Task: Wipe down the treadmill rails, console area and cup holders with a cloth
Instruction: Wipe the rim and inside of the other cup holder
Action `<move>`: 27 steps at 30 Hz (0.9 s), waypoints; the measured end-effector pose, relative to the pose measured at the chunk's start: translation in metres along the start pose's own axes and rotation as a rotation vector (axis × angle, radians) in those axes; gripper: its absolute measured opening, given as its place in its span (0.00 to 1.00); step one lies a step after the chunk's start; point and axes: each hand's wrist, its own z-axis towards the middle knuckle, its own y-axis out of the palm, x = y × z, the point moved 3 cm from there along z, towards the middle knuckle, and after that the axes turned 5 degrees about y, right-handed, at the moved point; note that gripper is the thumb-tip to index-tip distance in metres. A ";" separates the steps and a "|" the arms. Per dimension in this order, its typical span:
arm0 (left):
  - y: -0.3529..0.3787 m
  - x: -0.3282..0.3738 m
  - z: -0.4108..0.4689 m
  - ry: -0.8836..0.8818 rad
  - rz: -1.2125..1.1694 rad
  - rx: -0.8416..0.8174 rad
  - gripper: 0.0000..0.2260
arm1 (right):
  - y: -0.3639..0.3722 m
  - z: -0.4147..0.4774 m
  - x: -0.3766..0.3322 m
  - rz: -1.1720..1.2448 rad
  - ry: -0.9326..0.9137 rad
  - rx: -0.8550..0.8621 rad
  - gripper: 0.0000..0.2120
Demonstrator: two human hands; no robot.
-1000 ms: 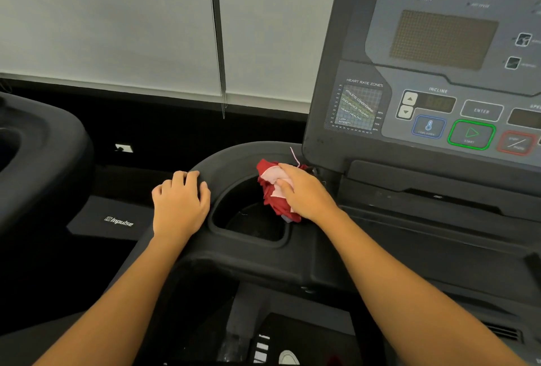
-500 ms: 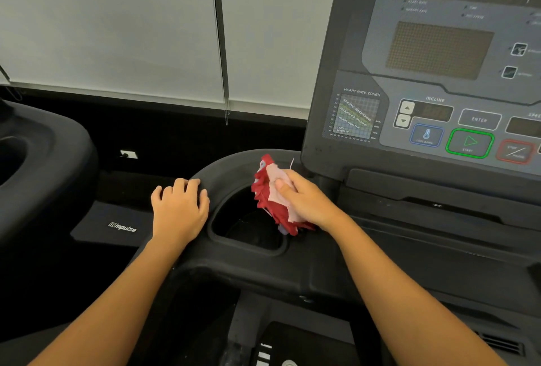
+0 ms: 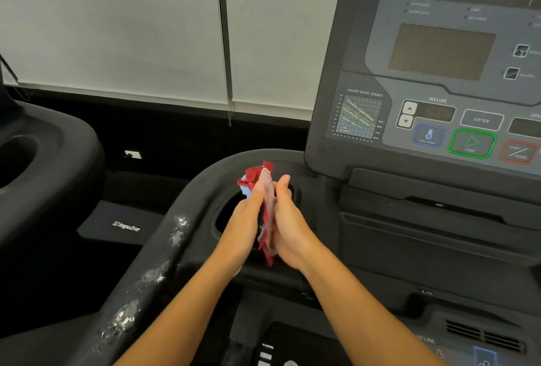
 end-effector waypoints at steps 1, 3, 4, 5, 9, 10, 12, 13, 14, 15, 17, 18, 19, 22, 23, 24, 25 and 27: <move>0.004 0.000 -0.001 0.017 -0.024 -0.018 0.11 | 0.003 -0.002 0.002 0.113 0.019 -0.081 0.33; 0.007 -0.004 0.001 0.068 -0.016 -0.003 0.06 | 0.003 -0.008 -0.001 0.241 0.029 -0.174 0.35; 0.005 -0.006 0.002 0.089 -0.011 0.008 0.05 | 0.000 -0.010 -0.005 0.252 0.032 -0.214 0.36; 0.002 -0.007 0.005 0.108 -0.021 0.017 0.05 | -0.005 -0.012 -0.010 0.232 0.028 -0.242 0.37; -0.020 -0.013 0.028 0.273 0.289 0.139 0.09 | -0.039 -0.004 -0.028 -0.257 -0.101 0.042 0.29; -0.025 -0.013 0.034 0.321 0.458 0.147 0.10 | -0.051 -0.001 -0.033 -0.479 -0.168 0.200 0.24; -0.029 -0.023 0.047 0.352 0.756 0.051 0.11 | -0.067 0.002 -0.037 -0.802 -0.271 0.398 0.20; -0.027 -0.028 0.053 0.343 0.891 -0.038 0.11 | -0.071 0.004 -0.037 -0.879 -0.292 0.423 0.19; -0.023 -0.034 0.057 0.342 1.028 -0.139 0.12 | -0.074 0.007 -0.035 -0.922 -0.304 0.418 0.19; -0.018 -0.038 0.062 0.348 1.149 -0.234 0.12 | -0.075 0.009 -0.033 -0.940 -0.310 0.402 0.19; -0.009 -0.044 0.072 0.341 1.284 -0.364 0.12 | -0.074 0.015 -0.031 -0.930 -0.314 0.359 0.20; -0.006 -0.045 0.078 0.328 1.314 -0.395 0.11 | -0.074 0.017 -0.030 -0.920 -0.311 0.351 0.20; -0.003 -0.047 0.085 0.309 1.328 -0.407 0.11 | -0.074 0.020 -0.030 -0.916 -0.308 0.351 0.21; 0.006 -0.055 0.097 0.196 1.321 -0.364 0.10 | -0.076 0.026 -0.025 -0.957 -0.324 0.359 0.19; 0.009 -0.059 0.099 0.167 1.302 -0.337 0.10 | -0.075 0.027 -0.022 -1.001 -0.334 0.356 0.18; 0.011 -0.062 0.099 0.148 1.290 -0.320 0.11 | -0.075 0.028 -0.019 -1.070 -0.338 0.350 0.18; 0.013 -0.063 0.098 0.146 1.288 -0.326 0.10 | -0.073 0.029 -0.015 -1.158 -0.336 0.343 0.19; 0.012 -0.061 0.094 0.124 1.271 -0.426 0.09 | -0.070 0.030 -0.010 -1.304 -0.328 0.350 0.22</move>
